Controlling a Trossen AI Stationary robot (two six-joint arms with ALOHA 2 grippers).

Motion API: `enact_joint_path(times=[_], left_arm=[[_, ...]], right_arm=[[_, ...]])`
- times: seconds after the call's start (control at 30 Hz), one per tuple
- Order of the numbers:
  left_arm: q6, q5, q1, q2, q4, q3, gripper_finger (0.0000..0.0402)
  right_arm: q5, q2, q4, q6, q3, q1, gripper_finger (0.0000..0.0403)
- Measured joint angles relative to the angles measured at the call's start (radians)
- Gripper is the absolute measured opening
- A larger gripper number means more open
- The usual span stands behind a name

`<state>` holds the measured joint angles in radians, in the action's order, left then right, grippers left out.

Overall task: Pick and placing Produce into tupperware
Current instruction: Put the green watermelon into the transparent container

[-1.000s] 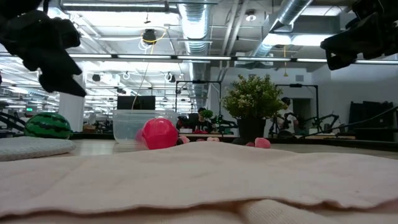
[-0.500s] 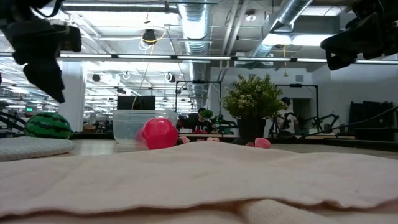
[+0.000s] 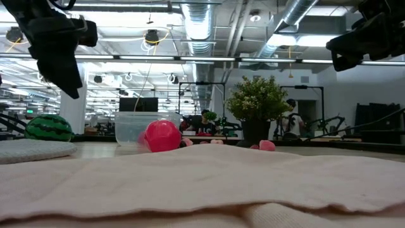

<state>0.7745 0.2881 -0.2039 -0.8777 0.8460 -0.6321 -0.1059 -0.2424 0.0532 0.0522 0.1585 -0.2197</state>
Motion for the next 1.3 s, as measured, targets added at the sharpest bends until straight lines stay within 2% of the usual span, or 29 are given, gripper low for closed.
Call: enact_joint_path(times=[0.23,0.67,0.83,1.3], left_arm=[[0.068,-0.014,0.000,-0.033,0.003,0.000,0.0382],[0.068,0.034,0.000,-0.047,-0.029,0.001,0.0382],[0.040,-0.014,0.000,-0.059,-0.100,0.001,0.0382],[0.125,-0.019,-0.002,-0.059,-0.008,0.001,0.0382]], right_arm=[[0.000,0.000,0.000,0.000,0.000,0.000,0.0064],[0.000,0.000,0.000,0.000,0.000,0.000,0.0064],[0.000,0.000,0.000,0.000,0.000,0.000,0.0064],[0.000,0.000,0.000,0.000,0.000,0.000,0.0064]])
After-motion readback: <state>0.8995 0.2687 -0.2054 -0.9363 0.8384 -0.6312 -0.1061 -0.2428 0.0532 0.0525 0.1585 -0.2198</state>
